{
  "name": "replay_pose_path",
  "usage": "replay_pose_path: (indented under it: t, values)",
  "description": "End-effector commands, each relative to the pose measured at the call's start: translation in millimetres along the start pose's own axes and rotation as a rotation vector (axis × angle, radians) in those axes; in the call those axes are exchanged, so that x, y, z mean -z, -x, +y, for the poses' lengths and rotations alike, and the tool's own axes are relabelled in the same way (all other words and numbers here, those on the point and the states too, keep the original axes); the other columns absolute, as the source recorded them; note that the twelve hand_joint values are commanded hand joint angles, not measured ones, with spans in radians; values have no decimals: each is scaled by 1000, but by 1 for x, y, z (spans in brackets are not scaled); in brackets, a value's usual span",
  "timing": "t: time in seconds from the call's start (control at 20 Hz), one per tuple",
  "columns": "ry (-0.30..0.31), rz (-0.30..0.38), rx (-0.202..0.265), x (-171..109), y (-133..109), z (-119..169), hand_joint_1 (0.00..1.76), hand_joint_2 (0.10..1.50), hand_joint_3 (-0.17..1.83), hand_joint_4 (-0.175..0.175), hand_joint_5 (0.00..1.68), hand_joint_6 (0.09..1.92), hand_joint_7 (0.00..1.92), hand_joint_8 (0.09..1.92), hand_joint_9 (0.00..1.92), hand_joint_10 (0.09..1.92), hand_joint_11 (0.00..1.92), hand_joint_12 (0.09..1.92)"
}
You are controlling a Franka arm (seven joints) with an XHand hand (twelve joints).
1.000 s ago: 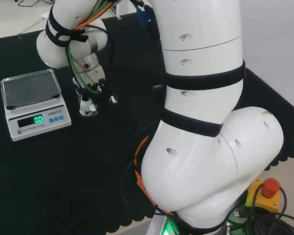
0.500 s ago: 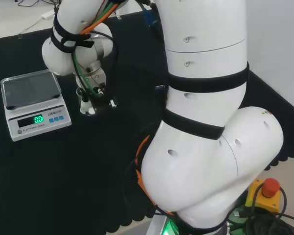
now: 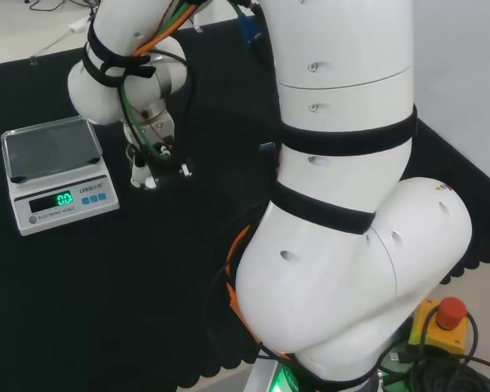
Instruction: Pick up the beaker.
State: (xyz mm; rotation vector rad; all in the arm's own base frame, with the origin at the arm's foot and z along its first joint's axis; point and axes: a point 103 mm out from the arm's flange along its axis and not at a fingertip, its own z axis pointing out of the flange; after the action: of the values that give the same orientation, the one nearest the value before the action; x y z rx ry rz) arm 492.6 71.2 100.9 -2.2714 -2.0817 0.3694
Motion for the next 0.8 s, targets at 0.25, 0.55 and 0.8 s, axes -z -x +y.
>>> replay_pose_path:
  t: [0.25, 0.55, 0.8]
  values:
    - [9, -23, 16, 62, 9, -2, 1214, 482, 757, 33, 763, 1072, 852, 799, 1028, 621, 861, 1208]
    - [58, -52, 24, 105, 6, 5, 1219, 480, 764, 30, 759, 1077, 850, 801, 1045, 617, 889, 1198]
    - [96, -55, 50, 130, -18, 20, 1222, 476, 774, 26, 756, 1082, 852, 803, 1065, 603, 909, 1177]
